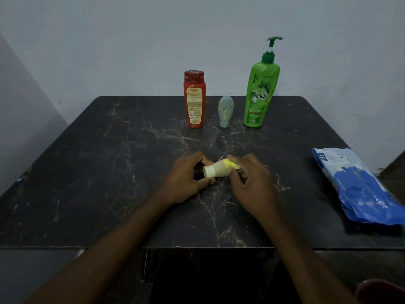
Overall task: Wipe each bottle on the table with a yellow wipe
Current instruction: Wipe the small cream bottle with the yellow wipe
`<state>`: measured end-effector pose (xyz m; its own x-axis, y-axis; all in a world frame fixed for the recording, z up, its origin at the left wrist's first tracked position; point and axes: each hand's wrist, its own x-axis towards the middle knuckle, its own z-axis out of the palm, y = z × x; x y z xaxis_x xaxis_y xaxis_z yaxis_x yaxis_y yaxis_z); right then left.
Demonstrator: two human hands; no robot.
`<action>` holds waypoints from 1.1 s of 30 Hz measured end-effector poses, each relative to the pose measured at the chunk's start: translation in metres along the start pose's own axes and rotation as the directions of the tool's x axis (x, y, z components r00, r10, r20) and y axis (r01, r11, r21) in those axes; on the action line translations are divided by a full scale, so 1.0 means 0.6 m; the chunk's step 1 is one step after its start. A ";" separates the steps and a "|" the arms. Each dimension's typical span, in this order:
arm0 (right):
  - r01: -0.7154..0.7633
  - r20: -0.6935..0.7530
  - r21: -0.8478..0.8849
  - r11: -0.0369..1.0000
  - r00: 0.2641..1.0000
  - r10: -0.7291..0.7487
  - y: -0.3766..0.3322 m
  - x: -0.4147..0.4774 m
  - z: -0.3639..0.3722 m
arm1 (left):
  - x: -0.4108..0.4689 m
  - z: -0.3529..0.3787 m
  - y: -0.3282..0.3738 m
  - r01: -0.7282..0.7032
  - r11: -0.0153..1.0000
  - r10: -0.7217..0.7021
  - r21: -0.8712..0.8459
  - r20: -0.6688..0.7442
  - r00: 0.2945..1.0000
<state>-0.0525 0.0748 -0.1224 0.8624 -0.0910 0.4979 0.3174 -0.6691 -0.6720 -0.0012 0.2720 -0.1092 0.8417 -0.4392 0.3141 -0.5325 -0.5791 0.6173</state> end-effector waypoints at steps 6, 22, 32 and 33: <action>-0.026 -0.093 -0.006 1.000 0.995 0.025 -0.002 0.003 0.004 | -0.002 0.001 -0.003 -0.010 1.000 0.010 -0.007 -0.020 1.000; -0.003 -0.128 -0.052 0.999 0.992 -0.004 0.000 0.004 0.003 | -0.002 0.000 -0.001 -0.022 0.999 0.021 -0.035 -0.034 0.999; 0.002 -0.115 -0.016 1.000 0.993 -0.003 0.002 0.000 0.004 | -0.006 0.003 -0.002 -0.126 0.991 0.129 0.043 -0.087 0.988; -0.073 -0.136 0.017 0.997 0.988 0.075 0.009 0.002 0.002 | -0.006 0.003 -0.002 -0.139 0.989 0.144 0.054 -0.091 0.985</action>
<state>-0.0494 0.0721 -0.1260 0.8221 -0.2402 0.5161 0.2601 -0.6480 -0.7159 -0.0037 0.2728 -0.1121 0.7609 -0.4535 0.4640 -0.6486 -0.5486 0.5276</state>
